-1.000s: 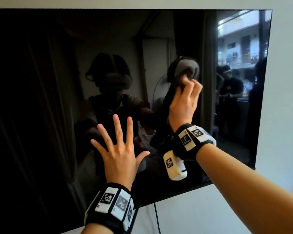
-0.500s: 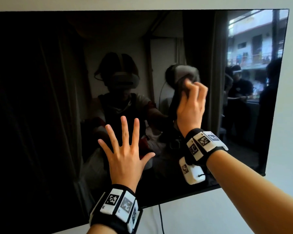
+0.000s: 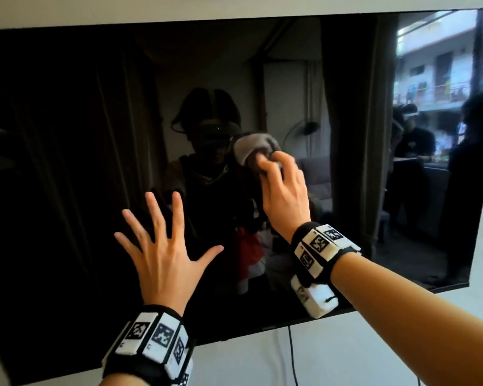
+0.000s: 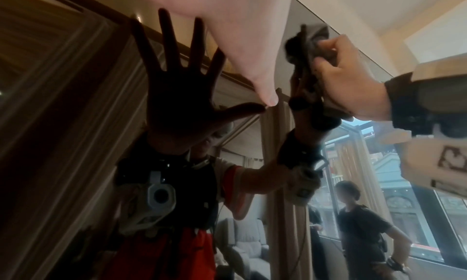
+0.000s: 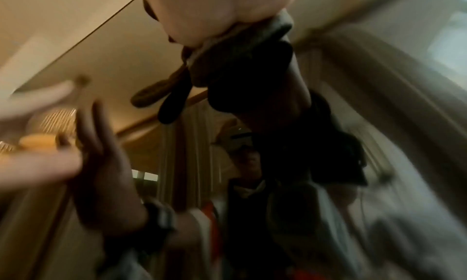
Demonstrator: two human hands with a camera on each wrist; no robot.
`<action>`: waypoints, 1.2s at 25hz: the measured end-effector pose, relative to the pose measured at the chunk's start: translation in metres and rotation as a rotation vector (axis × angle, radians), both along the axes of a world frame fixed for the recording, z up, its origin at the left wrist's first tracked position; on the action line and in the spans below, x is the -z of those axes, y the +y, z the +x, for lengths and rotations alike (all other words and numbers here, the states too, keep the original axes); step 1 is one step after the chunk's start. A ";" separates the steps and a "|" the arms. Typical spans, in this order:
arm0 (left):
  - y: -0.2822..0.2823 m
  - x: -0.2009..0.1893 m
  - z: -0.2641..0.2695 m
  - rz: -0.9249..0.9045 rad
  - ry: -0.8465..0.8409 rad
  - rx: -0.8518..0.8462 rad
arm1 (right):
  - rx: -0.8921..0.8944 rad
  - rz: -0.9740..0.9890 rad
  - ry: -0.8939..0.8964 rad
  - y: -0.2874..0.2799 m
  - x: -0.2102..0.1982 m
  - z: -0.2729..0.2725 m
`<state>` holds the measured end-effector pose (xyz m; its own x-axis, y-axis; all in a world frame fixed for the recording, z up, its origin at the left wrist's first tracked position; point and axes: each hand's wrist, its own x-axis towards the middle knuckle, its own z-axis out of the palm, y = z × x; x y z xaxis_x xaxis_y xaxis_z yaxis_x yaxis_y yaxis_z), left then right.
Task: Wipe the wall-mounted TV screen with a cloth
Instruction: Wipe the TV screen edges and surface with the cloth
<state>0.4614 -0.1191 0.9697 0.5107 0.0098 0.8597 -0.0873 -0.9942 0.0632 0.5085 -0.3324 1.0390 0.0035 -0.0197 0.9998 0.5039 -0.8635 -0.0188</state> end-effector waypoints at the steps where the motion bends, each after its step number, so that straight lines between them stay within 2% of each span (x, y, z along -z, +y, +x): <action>1: 0.009 -0.001 0.000 0.013 0.011 -0.001 | 0.000 -0.044 0.000 0.005 -0.005 -0.001; 4: 0.017 0.001 0.002 0.048 0.029 0.010 | -0.020 0.350 0.018 0.025 -0.023 0.000; 5: 0.017 0.002 0.002 0.044 0.031 0.012 | -0.012 0.357 0.007 0.039 -0.020 -0.001; 8: 0.017 0.002 0.003 0.038 0.027 0.020 | 0.045 0.028 -0.003 0.058 -0.006 -0.002; 9: 0.018 0.002 0.003 0.040 0.024 0.024 | 0.067 0.041 0.001 0.053 -0.011 -0.001; 11: 0.019 0.004 0.003 0.043 0.021 0.033 | 0.073 0.295 0.014 0.053 -0.022 -0.002; 12: 0.018 0.005 0.003 0.042 0.017 0.036 | 0.079 0.343 0.020 0.059 -0.020 -0.003; 13: 0.019 0.005 0.003 0.040 0.017 0.034 | 0.088 0.254 0.012 0.070 -0.012 -0.003; 15: 0.019 0.005 0.003 0.046 0.024 0.026 | 0.120 -0.048 0.036 0.079 0.003 -0.004; 16: 0.019 0.006 0.003 0.051 0.023 0.024 | 0.125 -0.061 0.048 0.074 0.000 -0.003; 19: 0.019 0.007 0.004 0.049 0.021 0.023 | 0.105 0.428 0.051 0.071 -0.021 0.000; 20: 0.018 0.007 0.004 0.050 0.022 0.022 | 0.118 0.422 0.062 0.079 -0.017 -0.001; 23: 0.019 0.006 0.003 0.063 0.029 0.012 | 0.122 -0.052 0.082 0.099 0.007 -0.005; 24: 0.021 0.006 0.003 0.068 0.022 0.021 | 0.122 -0.047 0.086 0.095 0.002 -0.005; 27: 0.035 0.007 -0.001 0.076 -0.015 0.073 | 0.097 0.467 0.079 0.100 -0.019 -0.004; 28: 0.043 0.008 -0.002 0.078 -0.027 0.073 | 0.102 0.469 0.084 0.110 -0.016 -0.004; 30: 0.062 0.006 -0.002 0.059 -0.034 0.037 | 0.118 0.139 0.068 0.130 0.005 -0.006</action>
<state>0.4592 -0.0568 0.9641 0.4801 -0.0601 0.8751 -0.1252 -0.9921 0.0005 0.5023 -0.2029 1.0343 0.0603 -0.1616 0.9850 0.3929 -0.9033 -0.1722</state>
